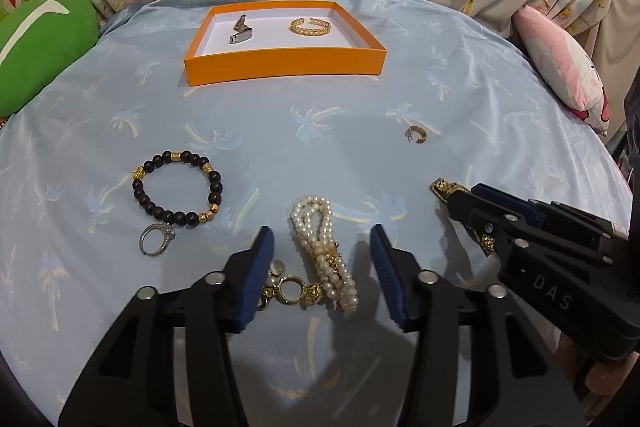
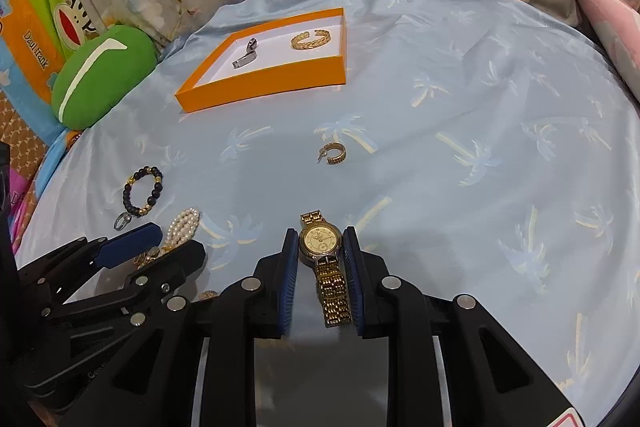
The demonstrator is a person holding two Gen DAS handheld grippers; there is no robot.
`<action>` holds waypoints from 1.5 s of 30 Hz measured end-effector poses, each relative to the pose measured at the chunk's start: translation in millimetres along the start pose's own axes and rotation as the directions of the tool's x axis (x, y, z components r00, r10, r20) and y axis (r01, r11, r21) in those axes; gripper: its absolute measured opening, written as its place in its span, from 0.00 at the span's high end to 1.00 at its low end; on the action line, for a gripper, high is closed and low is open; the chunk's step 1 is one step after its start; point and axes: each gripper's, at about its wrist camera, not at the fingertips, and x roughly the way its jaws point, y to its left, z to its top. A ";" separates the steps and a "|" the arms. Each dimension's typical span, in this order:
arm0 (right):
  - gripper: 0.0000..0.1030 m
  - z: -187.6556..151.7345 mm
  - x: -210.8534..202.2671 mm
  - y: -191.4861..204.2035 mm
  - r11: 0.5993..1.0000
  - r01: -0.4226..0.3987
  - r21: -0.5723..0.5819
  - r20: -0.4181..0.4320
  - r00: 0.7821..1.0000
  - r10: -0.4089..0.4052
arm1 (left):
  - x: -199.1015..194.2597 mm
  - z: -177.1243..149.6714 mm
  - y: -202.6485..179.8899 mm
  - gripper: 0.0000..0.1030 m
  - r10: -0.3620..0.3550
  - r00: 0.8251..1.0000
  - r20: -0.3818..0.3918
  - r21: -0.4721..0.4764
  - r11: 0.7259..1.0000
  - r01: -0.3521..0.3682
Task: Organize jewelry
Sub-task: 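Grasp the pearl strand bracelet with the left tool while the right tool holds the gold watch, then carry the pearl bracelet and gold watch into the orange box and release both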
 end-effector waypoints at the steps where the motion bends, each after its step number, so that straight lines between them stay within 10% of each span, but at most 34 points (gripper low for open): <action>1: 0.80 -0.1 0.1 0.2 1.000 0.000 0.000 0.000 1.000 0.000 | -0.4 0.0 1.7 0.69 -0.011 1.000 0.002 -0.007 1.000 0.011; 4: 0.79 -0.2 0.1 -0.4 1.000 -0.005 0.004 0.001 1.000 0.005 | -0.4 -0.4 5.0 0.84 -0.033 0.999 0.002 -0.023 0.999 0.033; 24: 0.80 14.6 -15.0 0.6 0.999 -0.045 0.015 0.063 0.997 0.044 | -34.3 24.7 24.2 0.84 -0.020 0.995 0.099 -0.060 0.998 0.026; 45: 0.80 172.9 33.9 32.8 0.995 -0.046 -0.090 0.199 0.978 0.063 | 5.4 166.2 87.8 0.90 0.041 0.981 0.190 -0.086 0.996 -0.025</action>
